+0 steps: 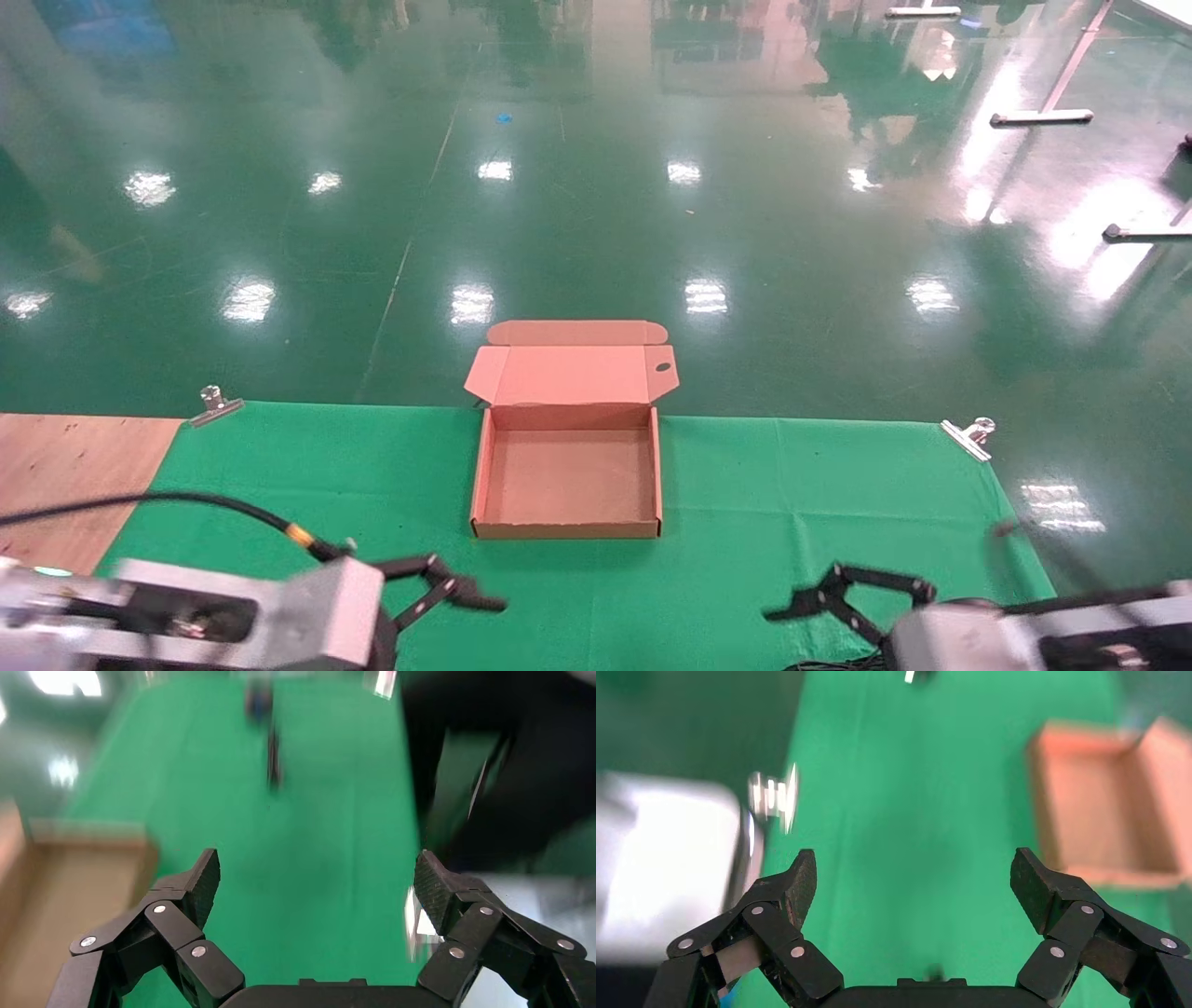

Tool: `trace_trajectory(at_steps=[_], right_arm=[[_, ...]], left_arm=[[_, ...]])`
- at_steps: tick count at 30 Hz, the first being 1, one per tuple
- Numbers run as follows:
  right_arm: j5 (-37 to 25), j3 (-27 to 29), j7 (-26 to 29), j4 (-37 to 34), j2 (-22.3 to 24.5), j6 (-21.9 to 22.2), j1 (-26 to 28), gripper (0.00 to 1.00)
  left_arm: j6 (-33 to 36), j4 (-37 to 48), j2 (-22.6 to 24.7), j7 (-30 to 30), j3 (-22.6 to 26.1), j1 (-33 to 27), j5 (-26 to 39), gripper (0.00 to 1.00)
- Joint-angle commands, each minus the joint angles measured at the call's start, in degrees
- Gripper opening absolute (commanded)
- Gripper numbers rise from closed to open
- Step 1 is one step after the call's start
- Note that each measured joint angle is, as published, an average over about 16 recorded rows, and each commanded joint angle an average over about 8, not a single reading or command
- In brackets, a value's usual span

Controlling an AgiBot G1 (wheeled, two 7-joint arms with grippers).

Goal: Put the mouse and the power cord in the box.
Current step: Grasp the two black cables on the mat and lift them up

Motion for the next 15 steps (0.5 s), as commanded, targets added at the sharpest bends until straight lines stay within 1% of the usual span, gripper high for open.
trace_trajectory(at_steps=[1,5,9,12,15], right_arm=[[-6.22,-3.01,-1.15,0.06,-1.03,-0.75,2.64,1.00],[-17.38,-8.83,-3.68,-2.17,-4.36,-0.47,6.35,1.00],[-27.69,-13.80,-6.44,-5.91,-8.22,0.41,9.85,1.00],[-33.78,-16.51,-8.51,-9.12,-10.96,1.86,11.68,1.00],[-38.13,-18.32,-10.47,-12.47,-13.38,4.17,12.46,1.00]], left_arm=[[0.30,1.85,1.13,0.66,2.26,-1.28,4.97,1.00],[-0.45,8.29,2.93,4.24,5.54,-3.44,13.01,1.00],[-2.52,15.69,4.75,8.71,8.64,-6.02,21.10,1.00],[-4.79,21.04,6.31,12.14,10.86,-7.97,26.79,1.00],[-7.36,25.95,8.12,15.46,12.98,-9.64,31.86,1.00]])
